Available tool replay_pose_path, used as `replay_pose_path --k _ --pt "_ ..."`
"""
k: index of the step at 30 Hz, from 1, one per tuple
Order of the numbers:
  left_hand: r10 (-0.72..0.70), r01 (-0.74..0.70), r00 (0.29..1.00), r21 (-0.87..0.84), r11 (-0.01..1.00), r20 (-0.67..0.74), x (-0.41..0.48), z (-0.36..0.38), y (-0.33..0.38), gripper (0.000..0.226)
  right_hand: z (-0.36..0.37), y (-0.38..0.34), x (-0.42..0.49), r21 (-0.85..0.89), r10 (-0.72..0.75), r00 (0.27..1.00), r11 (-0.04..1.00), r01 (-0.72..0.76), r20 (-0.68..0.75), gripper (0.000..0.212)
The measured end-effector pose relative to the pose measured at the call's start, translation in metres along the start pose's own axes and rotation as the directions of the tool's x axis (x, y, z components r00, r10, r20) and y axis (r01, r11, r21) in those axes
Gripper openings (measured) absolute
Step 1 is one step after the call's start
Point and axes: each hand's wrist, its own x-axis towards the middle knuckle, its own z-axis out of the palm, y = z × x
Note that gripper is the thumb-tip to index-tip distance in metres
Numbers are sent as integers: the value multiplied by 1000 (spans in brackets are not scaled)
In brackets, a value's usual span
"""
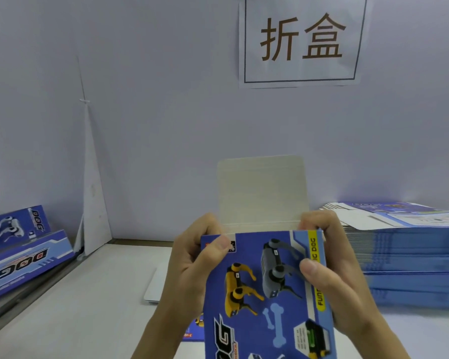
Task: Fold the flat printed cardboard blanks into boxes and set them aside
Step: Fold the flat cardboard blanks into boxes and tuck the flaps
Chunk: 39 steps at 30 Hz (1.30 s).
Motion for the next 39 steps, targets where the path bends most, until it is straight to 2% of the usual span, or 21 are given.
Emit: replay_pose_path --k 4,6,7,10,14,16,19,21,23,25,28,30,31,33,35,37,39 --pt "80 -79 997 94 992 -7 0 -3 3 19 5 -4 3 -150 -117 992 983 109 -40 28" --pt "160 -153 987 171 973 -26 2 -3 6 5 9 -10 4 -268 -197 977 948 170 -78 29" --pt "178 -164 983 211 963 -46 3 -3 7 8 10 -12 5 -339 -261 959 917 210 -112 28" --pt "159 -135 987 416 899 -24 4 -4 9 54 13 -10 5 -460 -407 878 849 261 -252 29" --pt "64 -186 972 572 799 227 1 0 2 108 19 2 5 -347 -276 865 929 128 -419 43" --pt "-1 -172 968 662 730 252 -2 9 -6 129 22 6 4 -234 -189 887 967 95 -421 44" --pt "11 -173 976 746 643 216 -6 22 -17 138 26 4 2 -250 -188 932 962 111 -309 35" --pt "45 -154 985 734 662 166 -3 19 -20 136 29 -1 2 -215 -211 939 964 155 -272 26" --pt "68 -134 991 746 653 118 1 9 -21 138 28 -7 5 32 -152 940 985 169 -305 31" --pt "97 -174 985 802 571 145 4 -2 -19 144 19 -10 8 170 -83 931 974 152 -355 36" --pt "214 -345 935 862 370 283 8 -15 -23 143 3 -18 13 9 -108 897 992 123 -428 15" --pt "249 -382 918 863 331 310 10 -19 -21 139 -7 -17 13 -136 -118 900 989 66 -420 19" --pt "250 -376 920 861 344 302 10 -20 -20 139 -11 -19 14 -181 -115 897 983 39 -428 19" --pt "250 -383 919 840 384 305 9 -18 -17 138 -19 -20 15 -58 6 899 998 -35 -437 2" --pt "275 -404 911 804 437 308 9 -18 -19 138 -28 -12 15 212 236 882 964 -160 -407 30" --pt "286 -418 904 796 437 318 7 -17 -20 136 -30 3 16 424 488 819 838 -343 -301 29" --pt "271 -428 900 808 404 341 4 -16 -22 124 -26 17 15 536 697 694 661 -525 -181 14"
